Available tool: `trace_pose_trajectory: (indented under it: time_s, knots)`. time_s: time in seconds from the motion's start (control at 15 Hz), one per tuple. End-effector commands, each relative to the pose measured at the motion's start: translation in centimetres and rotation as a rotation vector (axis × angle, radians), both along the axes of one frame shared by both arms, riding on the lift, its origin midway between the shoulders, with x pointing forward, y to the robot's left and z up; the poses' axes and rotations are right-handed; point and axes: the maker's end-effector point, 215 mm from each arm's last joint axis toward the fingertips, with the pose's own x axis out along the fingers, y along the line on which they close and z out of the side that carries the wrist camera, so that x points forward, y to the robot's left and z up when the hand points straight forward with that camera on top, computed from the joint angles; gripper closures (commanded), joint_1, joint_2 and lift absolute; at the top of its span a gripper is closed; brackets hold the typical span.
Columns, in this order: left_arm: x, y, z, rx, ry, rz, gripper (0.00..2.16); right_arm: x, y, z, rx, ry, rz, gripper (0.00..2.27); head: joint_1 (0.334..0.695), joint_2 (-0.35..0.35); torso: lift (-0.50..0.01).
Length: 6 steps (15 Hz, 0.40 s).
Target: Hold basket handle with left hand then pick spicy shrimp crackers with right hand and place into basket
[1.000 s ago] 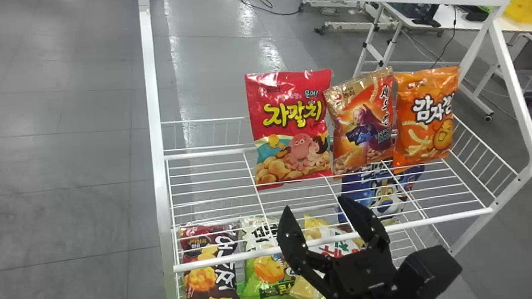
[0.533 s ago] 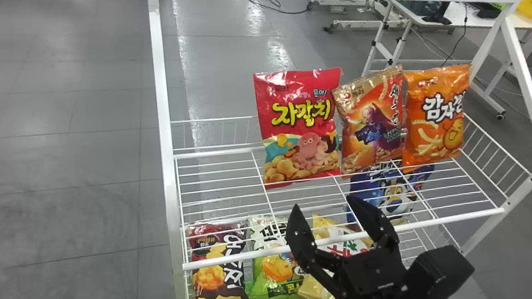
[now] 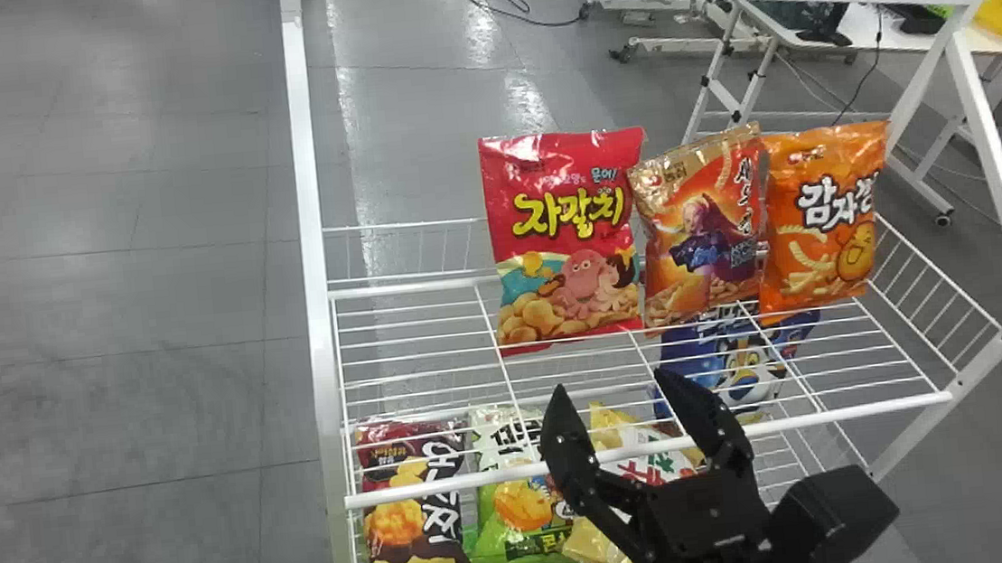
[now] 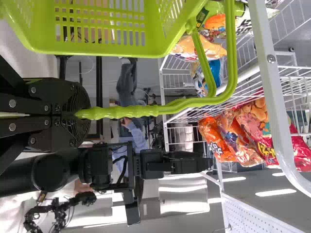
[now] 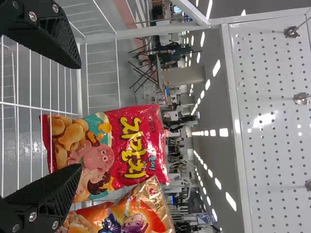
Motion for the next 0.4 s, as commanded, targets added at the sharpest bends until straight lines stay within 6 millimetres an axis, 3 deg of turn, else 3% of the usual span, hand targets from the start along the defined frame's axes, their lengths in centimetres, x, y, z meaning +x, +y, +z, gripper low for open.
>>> trace_pose_trajectory:
  time_s: [0.0, 0.33]
  knots:
    - [0.02, -0.12, 0.1, -0.006, 0.001, 0.003, 1.81, -0.02, 0.08, 0.01, 0.001, 0.0, 0.001, 0.08, 0.695, -0.26, -0.037]
    - [0.0, -0.15, 0.01, -0.002, 0.002, 0.002, 1.81, 0.0, 0.01, -0.08, 0.0, 0.003, 0.001, 0.08, 0.695, -0.259, -0.037]
